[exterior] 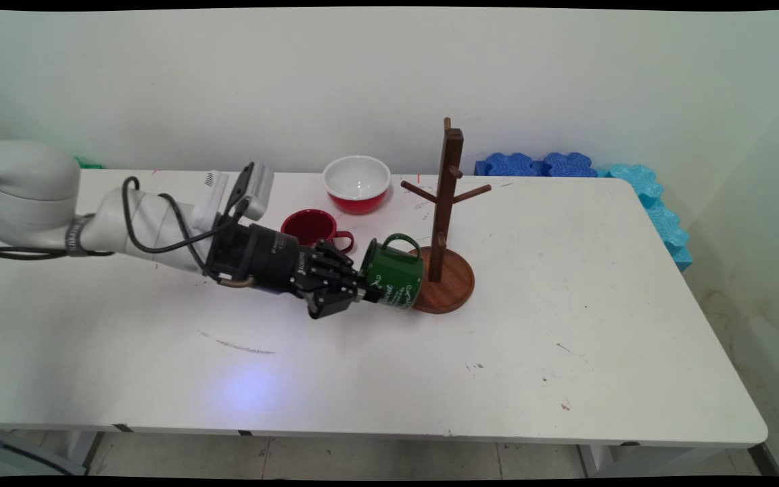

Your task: Place the picked object on the table

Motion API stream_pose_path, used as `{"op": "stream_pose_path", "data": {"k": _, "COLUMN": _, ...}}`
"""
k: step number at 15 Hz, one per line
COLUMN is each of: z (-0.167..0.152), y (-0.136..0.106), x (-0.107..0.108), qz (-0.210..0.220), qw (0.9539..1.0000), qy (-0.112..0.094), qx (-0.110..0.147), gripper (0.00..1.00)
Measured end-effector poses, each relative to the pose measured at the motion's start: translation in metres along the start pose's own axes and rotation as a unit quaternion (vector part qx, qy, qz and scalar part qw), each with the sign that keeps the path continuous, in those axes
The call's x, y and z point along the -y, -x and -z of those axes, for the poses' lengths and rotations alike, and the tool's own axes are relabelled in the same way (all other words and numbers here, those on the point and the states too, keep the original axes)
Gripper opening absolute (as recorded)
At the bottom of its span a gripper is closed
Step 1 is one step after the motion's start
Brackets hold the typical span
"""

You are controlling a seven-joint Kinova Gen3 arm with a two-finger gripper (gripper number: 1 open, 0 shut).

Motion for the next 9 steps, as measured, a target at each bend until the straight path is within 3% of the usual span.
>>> {"op": "stream_pose_path", "data": {"k": 9, "z": 0.035, "y": -0.018, "x": -0.004, "qz": -0.068, "qw": 0.9961, "qy": -0.031, "qx": 0.047, "gripper": 0.0}}
